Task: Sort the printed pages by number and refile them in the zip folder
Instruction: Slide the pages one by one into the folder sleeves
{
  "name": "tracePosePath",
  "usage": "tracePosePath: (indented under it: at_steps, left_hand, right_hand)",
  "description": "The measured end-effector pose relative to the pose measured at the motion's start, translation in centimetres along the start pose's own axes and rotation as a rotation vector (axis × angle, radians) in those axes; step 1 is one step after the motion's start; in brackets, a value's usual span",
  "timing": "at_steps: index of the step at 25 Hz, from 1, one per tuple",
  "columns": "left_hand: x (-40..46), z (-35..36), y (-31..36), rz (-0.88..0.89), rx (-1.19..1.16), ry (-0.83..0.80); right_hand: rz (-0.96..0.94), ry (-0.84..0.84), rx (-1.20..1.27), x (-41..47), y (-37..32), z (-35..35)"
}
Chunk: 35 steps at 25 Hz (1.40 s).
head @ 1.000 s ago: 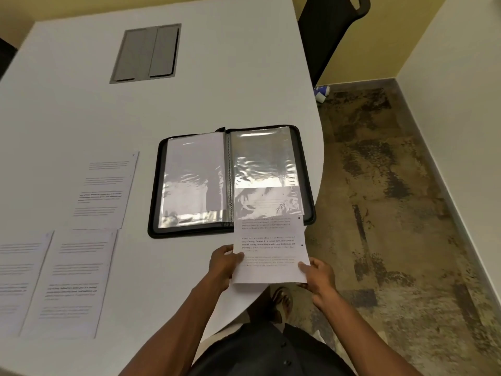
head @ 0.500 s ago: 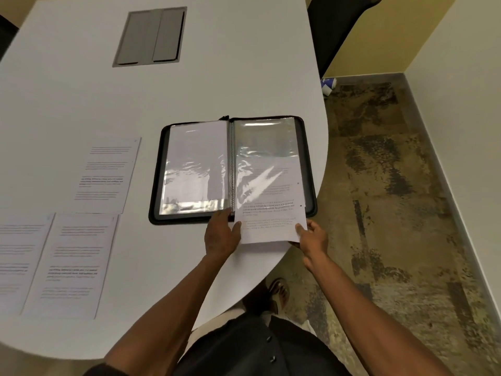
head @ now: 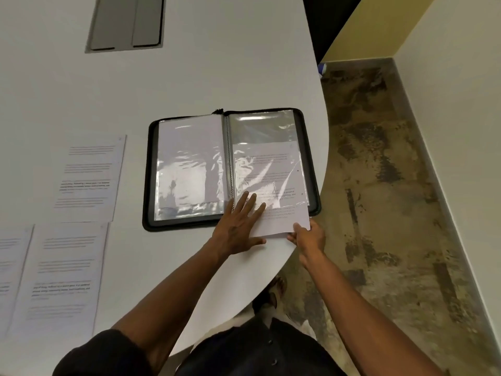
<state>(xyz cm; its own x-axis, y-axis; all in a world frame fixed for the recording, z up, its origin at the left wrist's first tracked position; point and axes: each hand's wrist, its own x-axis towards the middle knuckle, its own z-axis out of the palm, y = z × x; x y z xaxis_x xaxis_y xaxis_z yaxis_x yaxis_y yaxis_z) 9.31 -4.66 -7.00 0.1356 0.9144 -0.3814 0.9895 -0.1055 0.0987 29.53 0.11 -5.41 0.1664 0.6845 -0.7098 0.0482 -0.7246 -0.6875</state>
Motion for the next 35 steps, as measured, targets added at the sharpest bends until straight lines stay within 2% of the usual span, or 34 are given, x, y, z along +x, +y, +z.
tracePosePath:
  at_steps: [4, 9, 15, 16, 18, 20, 21, 22, 23, 24, 25, 28, 31, 35]
  left_hand:
    - [1.3, 0.0, -0.8, -0.044, -0.111, 0.015]
    - [2.2, 1.0, -1.7, -0.046, -0.171, 0.03]
    - [2.4, 1.3, -1.5, -0.035, -0.163, 0.115]
    - [2.4, 1.3, -1.6, -0.027, -0.161, 0.13]
    - [2.5, 1.3, -1.7, -0.014, -0.151, 0.161]
    - [2.8, 1.5, -1.8, -0.013, -0.133, 0.189]
    - [2.9, 1.6, -1.8, -0.016, -0.126, 0.203]
    - [3.1, 1.7, -1.8, -0.017, -0.117, 0.217]
    - [3.3, 1.7, -1.7, -0.018, -0.108, 0.228]
    - [3.5, 1.7, -1.7, -0.02, -0.1, 0.239]
    - [3.7, 1.6, -1.7, -0.021, -0.093, 0.247]
    - [3.8, 1.5, -1.9, -0.026, -0.095, 0.258]
    - [3.6, 1.7, -2.3, -0.026, -0.119, 0.268]
    - [4.2, 1.5, -2.4, 0.012, -0.096, 0.28]
  right_hand:
    - [0.015, -0.021, 0.091, 0.4, -2.4, 1.0]
    - [0.19, -0.254, 0.38, -0.9, -1.7, 1.9]
    - [0.181, -0.195, 0.426, 0.0, -3.1, 4.8]
    - [0.147, -0.146, 0.351, 0.0, -3.5, 4.8]
    - [-0.068, 0.07, -0.023, -0.7, -3.4, 4.1]
    - [-0.548, 0.341, -0.486, -1.3, -2.1, 2.6]
    - [-0.824, 0.342, -0.694, -1.4, -1.3, 2.1]
    - [-1.049, 0.253, -0.912, -1.1, -0.4, 1.7]
    - [-1.182, 0.111, -1.129, -0.6, 0.4, 1.5]
    - [-1.196, -0.033, -1.312, 0.1, 1.0, 1.5]
    - [-1.125, -0.15, -1.449, 0.4, 1.2, 1.7]
    - [-0.901, -0.343, -1.627, 1.4, 1.1, 2.1]
    - [-0.903, -0.35, -1.657, 2.0, 1.3, 2.4]
    - [-1.089, -0.207, -1.443, 1.5, 2.0, 2.3]
